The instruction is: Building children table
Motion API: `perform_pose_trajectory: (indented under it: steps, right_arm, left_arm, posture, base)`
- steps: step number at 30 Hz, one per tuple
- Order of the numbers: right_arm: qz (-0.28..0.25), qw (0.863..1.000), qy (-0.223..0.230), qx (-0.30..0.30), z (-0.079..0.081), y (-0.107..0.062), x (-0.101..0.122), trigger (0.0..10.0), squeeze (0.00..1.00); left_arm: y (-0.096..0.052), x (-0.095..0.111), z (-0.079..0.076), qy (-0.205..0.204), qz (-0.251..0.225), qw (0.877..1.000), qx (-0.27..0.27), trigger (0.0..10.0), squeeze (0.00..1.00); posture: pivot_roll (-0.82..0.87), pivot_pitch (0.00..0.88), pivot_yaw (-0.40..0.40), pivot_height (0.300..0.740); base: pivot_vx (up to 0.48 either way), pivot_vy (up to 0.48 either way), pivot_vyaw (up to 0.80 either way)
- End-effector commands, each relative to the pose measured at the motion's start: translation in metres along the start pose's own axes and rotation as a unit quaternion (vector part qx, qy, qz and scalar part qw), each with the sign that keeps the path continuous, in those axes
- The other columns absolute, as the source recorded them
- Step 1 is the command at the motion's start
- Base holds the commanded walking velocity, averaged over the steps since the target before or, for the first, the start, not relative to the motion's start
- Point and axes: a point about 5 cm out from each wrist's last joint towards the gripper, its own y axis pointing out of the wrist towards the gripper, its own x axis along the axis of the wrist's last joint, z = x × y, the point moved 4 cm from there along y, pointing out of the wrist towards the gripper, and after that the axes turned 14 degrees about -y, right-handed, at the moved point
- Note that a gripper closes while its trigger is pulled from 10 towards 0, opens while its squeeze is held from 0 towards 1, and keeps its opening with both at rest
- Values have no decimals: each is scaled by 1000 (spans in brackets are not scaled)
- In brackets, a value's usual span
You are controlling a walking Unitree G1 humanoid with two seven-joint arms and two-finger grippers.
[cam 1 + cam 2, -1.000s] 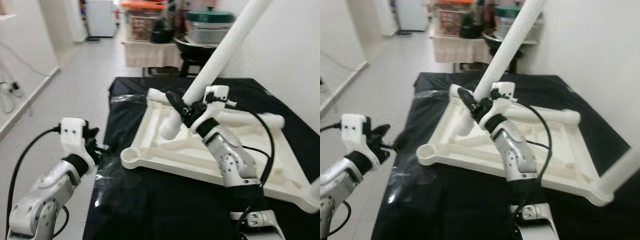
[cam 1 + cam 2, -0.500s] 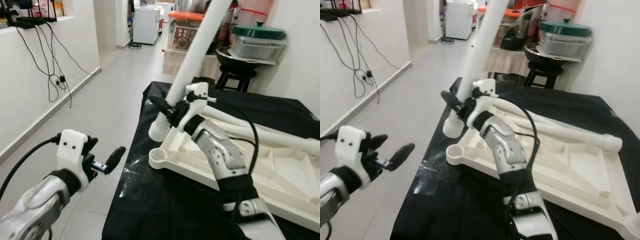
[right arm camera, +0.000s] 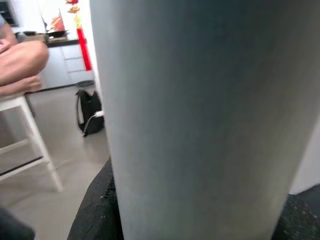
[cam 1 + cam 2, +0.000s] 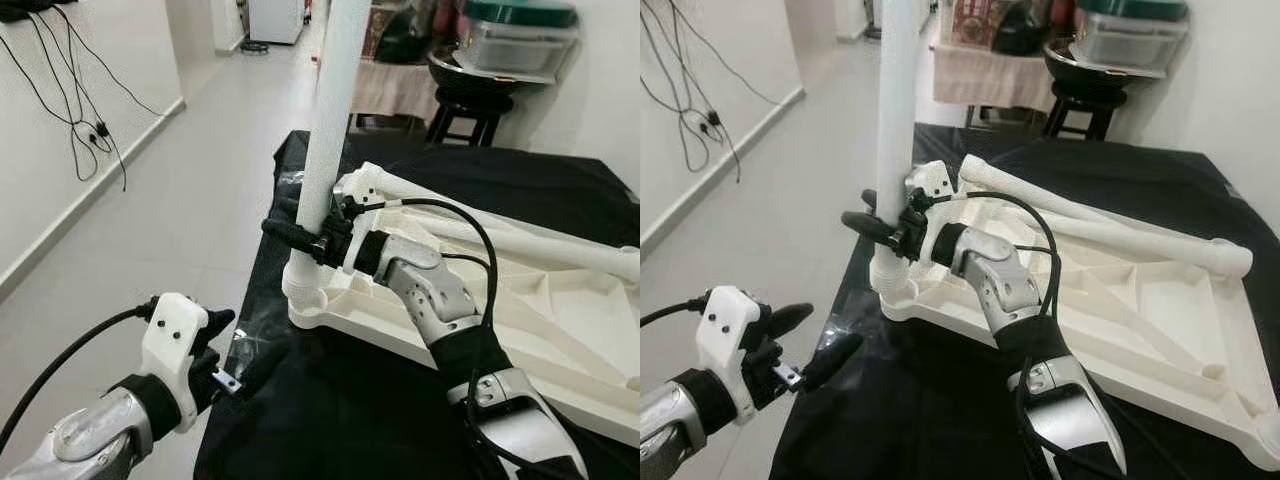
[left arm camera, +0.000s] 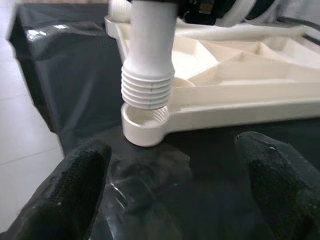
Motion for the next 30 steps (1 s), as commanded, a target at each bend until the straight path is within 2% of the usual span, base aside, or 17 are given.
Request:
perform_pose_trajectory:
  steps: [1, 3, 4, 7, 13, 18, 21, 27, 30]
  right_arm:
    - [-19, 998, 12, 52, 5, -1, 4, 10000, 0]
    - [-19, 998, 12, 52, 5, -1, 4, 10000, 0]
    - [-26, 997, 15, 75, 7, -1, 4, 10000, 0]
    - [-31, 995, 16, 93, 9, -1, 5, 10000, 0]
    - [-44, 990, 11, 133, 15, 2, 7, 10000, 0]
    - [-49, 991, 0, 122, 14, 8, 8, 10000, 0]
    - [-57, 994, -6, 91, 5, 14, 13, 10000, 0]
    - [-61, 994, -8, 94, 3, 15, 15, 10000, 0]
    - [-61, 991, -13, 115, 7, 15, 16, 10000, 0]
  left_arm:
    - [-7, -7, -12, 11, 28, 999, -23, 10000, 0]
    - [-7, -7, -12, 11, 28, 999, -23, 10000, 0]
    - [-9, -8, -16, 17, 37, 999, -30, 10000, 0]
    - [-13, -9, -19, 18, 42, 998, -34, 10000, 0]
    - [-24, -8, -30, 5, 41, 998, -39, 10000, 0]
    - [-28, -8, -35, -2, 39, 998, -44, 10000, 0]
    - [-31, -9, -38, -9, 42, 998, -52, 10000, 0]
    - [-32, -9, -38, -11, 43, 998, -54, 10000, 0]
    - [-34, -9, -39, -17, 44, 997, -57, 10000, 0]
  posture:
    - [36, 204, -116, 740]
    - [36, 204, -116, 740]
    - [40, 215, -115, 740]
    - [49, 229, -119, 740]
    - [70, 279, -127, 740]
    - [75, 296, -128, 740]
    - [78, 312, -128, 740]
    - [80, 322, -129, 740]
    - [82, 331, -131, 740]
  base:
    - [0, 0, 0]
    - [0, 0, 0]
    - [0, 0, 0]
    - [0, 0, 0]
    - [0, 0, 0]
    - [0, 0, 0]
    - [0, 0, 0]
    - [0, 0, 0]
    - [0, 0, 0]
